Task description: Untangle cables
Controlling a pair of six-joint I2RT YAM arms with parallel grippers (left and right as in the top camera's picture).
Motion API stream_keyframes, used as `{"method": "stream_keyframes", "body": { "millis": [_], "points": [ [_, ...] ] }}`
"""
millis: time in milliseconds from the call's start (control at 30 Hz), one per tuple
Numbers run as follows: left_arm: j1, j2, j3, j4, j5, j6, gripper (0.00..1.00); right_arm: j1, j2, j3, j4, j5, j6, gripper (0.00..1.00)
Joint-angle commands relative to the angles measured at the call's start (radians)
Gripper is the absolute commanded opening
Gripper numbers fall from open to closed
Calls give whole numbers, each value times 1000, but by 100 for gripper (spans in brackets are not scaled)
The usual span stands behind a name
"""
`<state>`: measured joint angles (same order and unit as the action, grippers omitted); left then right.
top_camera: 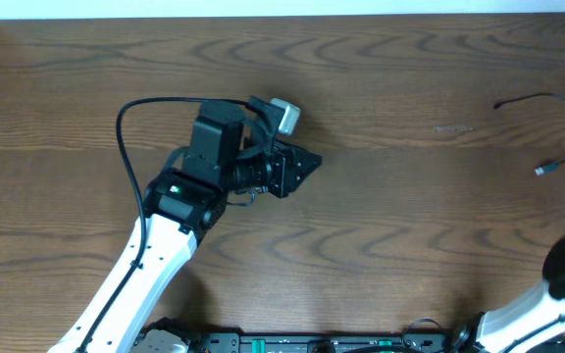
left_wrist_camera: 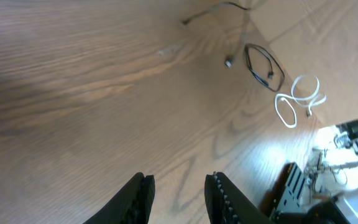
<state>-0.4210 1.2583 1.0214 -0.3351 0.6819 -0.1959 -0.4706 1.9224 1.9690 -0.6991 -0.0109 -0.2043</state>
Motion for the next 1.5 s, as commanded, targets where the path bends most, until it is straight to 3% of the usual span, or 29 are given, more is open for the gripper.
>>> {"method": "stream_keyframes", "body": {
  "millis": [0, 233, 333, 533, 667, 833, 1167, 1467],
  "points": [
    [-40, -11, 5, -1, 13, 67, 32, -47, 159, 168, -51, 9, -10, 1],
    [-122, -11, 5, 11, -27, 91, 32, -120, 408, 528, -199, 116, 129, 1],
    [-158, -11, 5, 24, -63, 91, 32, -164, 460, 598, -237, 177, 182, 1],
    [-200, -6, 5, 45, -66, 121, 32, -273, 468, 607, -259, 249, 280, 1],
    [-200, 11, 5, 48, -66, 121, 32, -298, 467, 626, -257, 117, 277, 1],
    [-201, 45, 5, 55, -63, 121, 32, -255, 470, 626, -209, -97, 164, 1],
    [-236, 56, 5, 54, -63, 136, 32, -98, 567, 626, -198, -50, -23, 1],
    [-237, 56, 5, 40, -62, 136, 32, -79, 716, 626, -234, 112, 101, 1]
  ]
}}
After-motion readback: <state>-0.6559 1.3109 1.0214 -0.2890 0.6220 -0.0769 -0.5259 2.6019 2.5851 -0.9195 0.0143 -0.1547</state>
